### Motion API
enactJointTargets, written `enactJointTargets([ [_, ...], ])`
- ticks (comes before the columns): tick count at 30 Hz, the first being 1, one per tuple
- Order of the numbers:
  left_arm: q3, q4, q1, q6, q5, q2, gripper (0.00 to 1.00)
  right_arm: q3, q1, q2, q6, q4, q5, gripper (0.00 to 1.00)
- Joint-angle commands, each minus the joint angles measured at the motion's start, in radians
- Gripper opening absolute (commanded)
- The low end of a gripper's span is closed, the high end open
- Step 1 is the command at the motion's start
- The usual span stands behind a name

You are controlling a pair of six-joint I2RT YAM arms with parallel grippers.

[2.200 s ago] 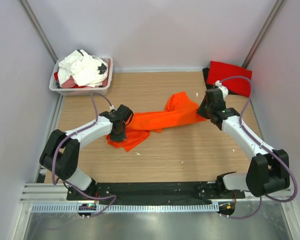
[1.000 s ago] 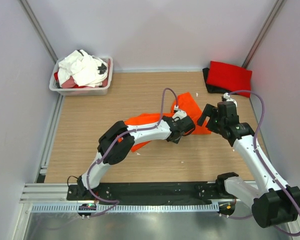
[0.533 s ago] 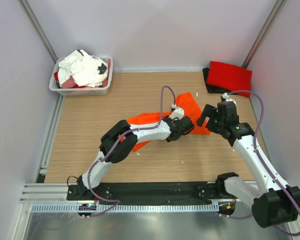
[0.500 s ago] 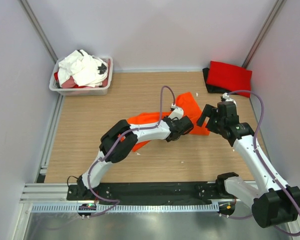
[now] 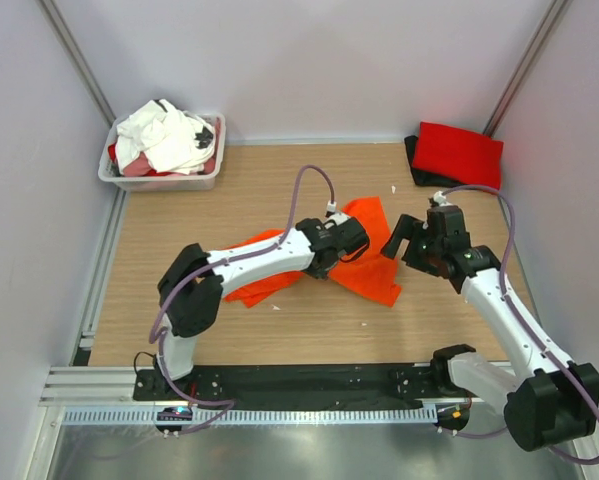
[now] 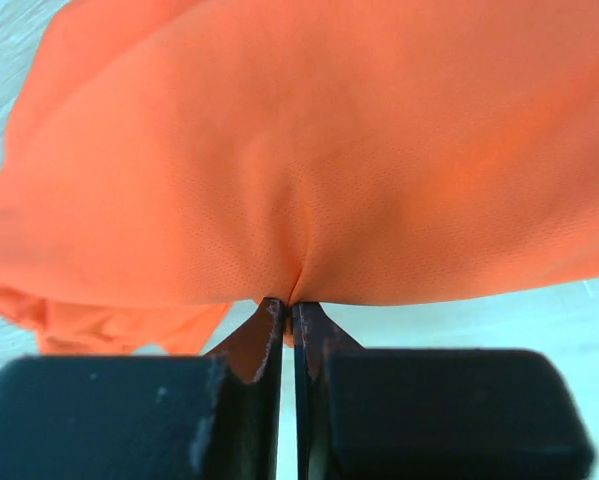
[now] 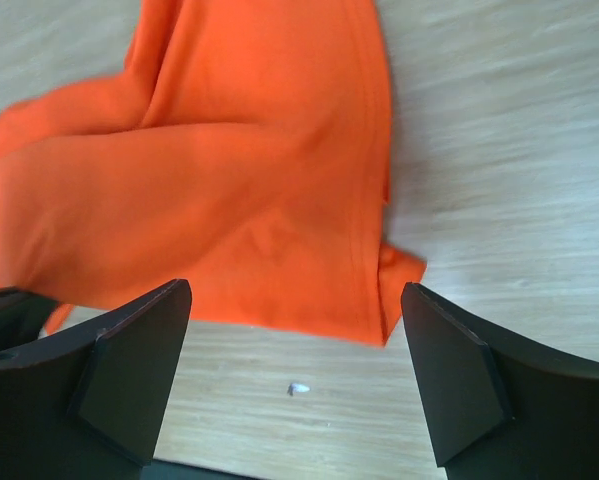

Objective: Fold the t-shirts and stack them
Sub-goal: Flatten the tshirt out

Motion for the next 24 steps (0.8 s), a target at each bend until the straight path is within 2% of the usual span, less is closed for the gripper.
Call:
enactJointTargets([
  [1,0.03,-0.185,-0.003,0.029,0.098,-0.127,0.06,-0.061,0.067,-0.041,0.051,0.003,-0.036,0.92],
  [4,0.003,-0.177,0.0,0.038,0.161,-0.18,0.13,-0.129,0.128,-0.055,0.086,-0.019,0.017,0.91],
  [6,0.02,-0.209,0.0,0.032,0.18,-0.179,0.13,-0.163,0.156,-0.076,0.108,-0.008,0.011,0.88],
  [13,0.106,-0.292,0.001,0.05,0.172,-0.148,0.11,-0.24,0.382,-0.135,0.277,-0.014,0.05,0.82],
  [14,0.114,-0.306,0.001,0.055,0.17,-0.144,0.11,-0.245,0.465,-0.142,0.328,-0.025,0.101,0.82],
  [17,0.12,-0.324,0.003,0.053,0.155,-0.145,0.07,-0.251,0.588,-0.165,0.413,-0.094,0.236,0.82],
  [21,0.04,-0.278,0.001,0.027,0.218,-0.194,0.0,-0.249,0.647,-0.126,0.458,-0.143,0.34,0.82],
  [22,-0.005,-0.266,0.0,0.017,0.235,-0.208,0.01,-0.248,0.657,-0.116,0.464,-0.158,0.36,0.82],
  [24,-0.068,-0.22,-0.011,-0.016,0.252,-0.254,0.17,-0.237,0.677,-0.087,0.476,-0.171,0.388,0.83],
])
